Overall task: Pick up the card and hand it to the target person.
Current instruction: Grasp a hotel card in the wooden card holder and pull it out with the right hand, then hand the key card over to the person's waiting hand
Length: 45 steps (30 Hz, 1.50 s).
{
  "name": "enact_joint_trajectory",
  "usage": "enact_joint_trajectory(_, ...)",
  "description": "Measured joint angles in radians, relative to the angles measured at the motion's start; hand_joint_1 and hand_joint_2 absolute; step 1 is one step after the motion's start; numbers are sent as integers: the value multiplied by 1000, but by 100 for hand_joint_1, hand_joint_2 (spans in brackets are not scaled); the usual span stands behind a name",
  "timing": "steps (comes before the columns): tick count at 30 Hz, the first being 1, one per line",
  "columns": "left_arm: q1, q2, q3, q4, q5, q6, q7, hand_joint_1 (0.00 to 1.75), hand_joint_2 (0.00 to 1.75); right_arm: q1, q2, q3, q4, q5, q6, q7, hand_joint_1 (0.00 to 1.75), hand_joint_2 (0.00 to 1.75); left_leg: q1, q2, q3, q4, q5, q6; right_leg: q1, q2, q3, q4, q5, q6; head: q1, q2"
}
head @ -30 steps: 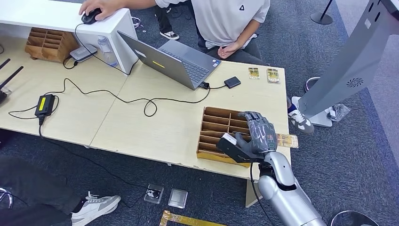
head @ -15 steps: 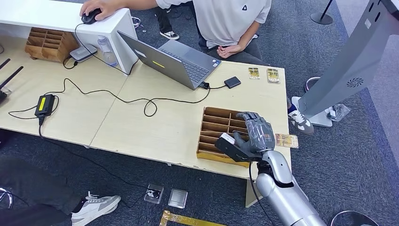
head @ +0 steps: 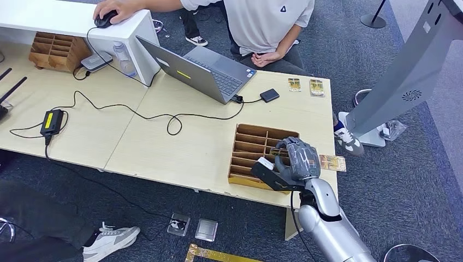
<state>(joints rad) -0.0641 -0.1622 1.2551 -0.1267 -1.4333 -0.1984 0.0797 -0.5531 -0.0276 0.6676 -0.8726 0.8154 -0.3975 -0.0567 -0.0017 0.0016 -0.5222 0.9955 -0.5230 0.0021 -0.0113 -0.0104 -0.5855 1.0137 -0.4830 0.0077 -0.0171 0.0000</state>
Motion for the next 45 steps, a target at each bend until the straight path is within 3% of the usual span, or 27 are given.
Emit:
enact_joint_trajectory(4,-2,1,0,0,-12,-6,0,0,175,13,-9,0,-23,0,10,12,101,175,0,0,0,0,0,0,0,0,0,0,0,0,0,0)
enact_joint_trajectory(9,-7,3,0,0,-33,-15,-1,0,175,26,-20,0,-45,0,11,13,117,175,0,0,0,0,0,0,0,0,0,0,0,0,0,0)
enact_joint_trajectory(14,-13,3,0,0,-63,-26,-1,0,175,33,-27,0,-60,2,9,11,165,175,0,1,0,0,0,0,0,0,0,0,0,0,0,0)
enact_joint_trajectory(16,-15,4,0,0,-72,-29,-3,0,175,34,-29,0,-63,2,7,9,175,175,0,1,0,0,0,0,0,0,0,0,0,0,0,0)
enact_joint_trajectory(25,-19,5,-1,0,-91,-38,-12,0,175,33,-36,-1,-64,12,-7,-8,175,175,0,1,0,0,0,0,0,0,0,0,0,0,0,0)
enact_joint_trajectory(33,-19,6,-1,0,-71,-18,-18,0,175,33,-40,-11,-83,19,-74,-20,175,175,0,1,0,0,0,0,0,0,0,0,0,0,0,0)
enact_joint_trajectory(45,-16,6,2,0,-59,6,-5,0,175,4,-82,-77,-309,15,-158,23,175,175,0,1,0,0,0,0,0,0,1,0,0,0,0,0)
